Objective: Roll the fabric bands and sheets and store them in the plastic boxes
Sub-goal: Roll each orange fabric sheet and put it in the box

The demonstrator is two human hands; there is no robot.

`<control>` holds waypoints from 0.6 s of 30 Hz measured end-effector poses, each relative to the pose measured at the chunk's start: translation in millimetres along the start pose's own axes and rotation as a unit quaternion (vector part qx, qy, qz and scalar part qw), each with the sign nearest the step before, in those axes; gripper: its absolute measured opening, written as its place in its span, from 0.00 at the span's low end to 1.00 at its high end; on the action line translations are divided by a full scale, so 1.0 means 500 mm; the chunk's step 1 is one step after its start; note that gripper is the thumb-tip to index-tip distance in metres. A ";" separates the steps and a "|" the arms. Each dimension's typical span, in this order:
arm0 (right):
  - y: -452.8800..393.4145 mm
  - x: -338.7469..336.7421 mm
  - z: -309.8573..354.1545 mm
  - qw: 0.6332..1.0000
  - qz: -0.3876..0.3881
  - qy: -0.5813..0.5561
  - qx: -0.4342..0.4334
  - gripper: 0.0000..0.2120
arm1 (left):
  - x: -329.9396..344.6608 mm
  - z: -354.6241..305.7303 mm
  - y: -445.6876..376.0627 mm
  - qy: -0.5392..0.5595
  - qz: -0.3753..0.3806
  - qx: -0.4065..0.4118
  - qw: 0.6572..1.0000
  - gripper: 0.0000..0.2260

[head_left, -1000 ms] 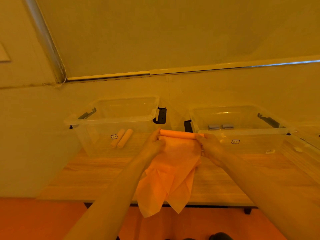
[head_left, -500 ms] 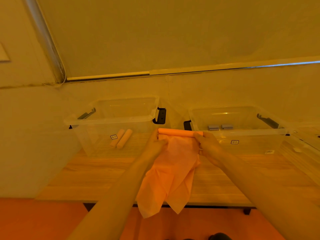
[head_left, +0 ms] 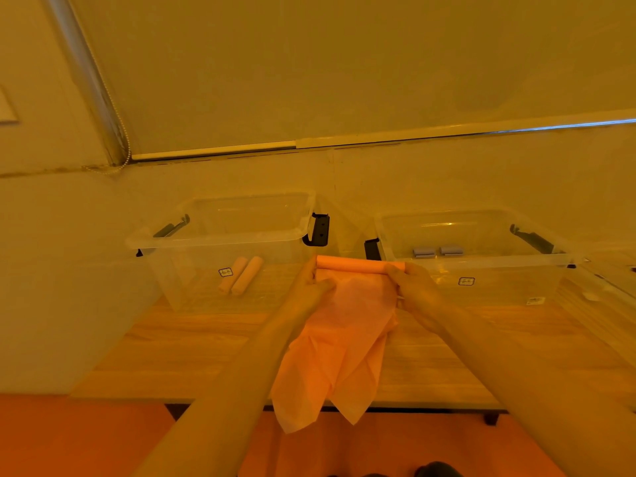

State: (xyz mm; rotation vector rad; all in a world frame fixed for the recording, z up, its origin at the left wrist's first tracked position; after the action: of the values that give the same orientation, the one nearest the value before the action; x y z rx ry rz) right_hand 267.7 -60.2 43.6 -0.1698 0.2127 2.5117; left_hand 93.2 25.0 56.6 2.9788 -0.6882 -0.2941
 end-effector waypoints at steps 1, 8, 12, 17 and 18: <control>0.000 -0.001 0.000 1.000 0.001 -0.002 0.000 0.19 | 0.000 0.001 0.000 0.001 0.000 0.001 1.000 0.25; 0.001 -0.005 -0.002 0.999 -0.008 -0.033 -0.010 0.21 | -0.008 -0.008 0.002 0.003 -0.036 0.010 0.999 0.20; 0.004 -0.004 0.001 0.999 0.007 -0.038 -0.016 0.23 | -0.027 -0.008 0.003 0.030 -0.090 0.015 0.995 0.19; 0.013 0.000 0.012 0.997 0.048 -0.037 -0.042 0.14 | -0.035 -0.006 0.003 0.025 -0.103 0.016 0.994 0.19; 0.015 -0.001 0.013 0.997 0.053 -0.038 -0.047 0.12 | -0.036 -0.007 0.003 0.019 -0.103 0.022 0.994 0.18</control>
State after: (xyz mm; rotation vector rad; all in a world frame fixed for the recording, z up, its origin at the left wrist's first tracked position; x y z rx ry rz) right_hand 263.4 -65.2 51.0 -0.1032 0.0732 2.6299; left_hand 77.2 31.7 63.2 3.0924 -0.3890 -0.2367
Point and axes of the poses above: each hand's wrist, its own y-axis away from the middle knuckle, its own x-axis out of the palm, z = x × y, the point moved 6 cm from there along -y, towards the middle knuckle, and after that the axes turned 6 degrees about y, right-handed, at the moved point
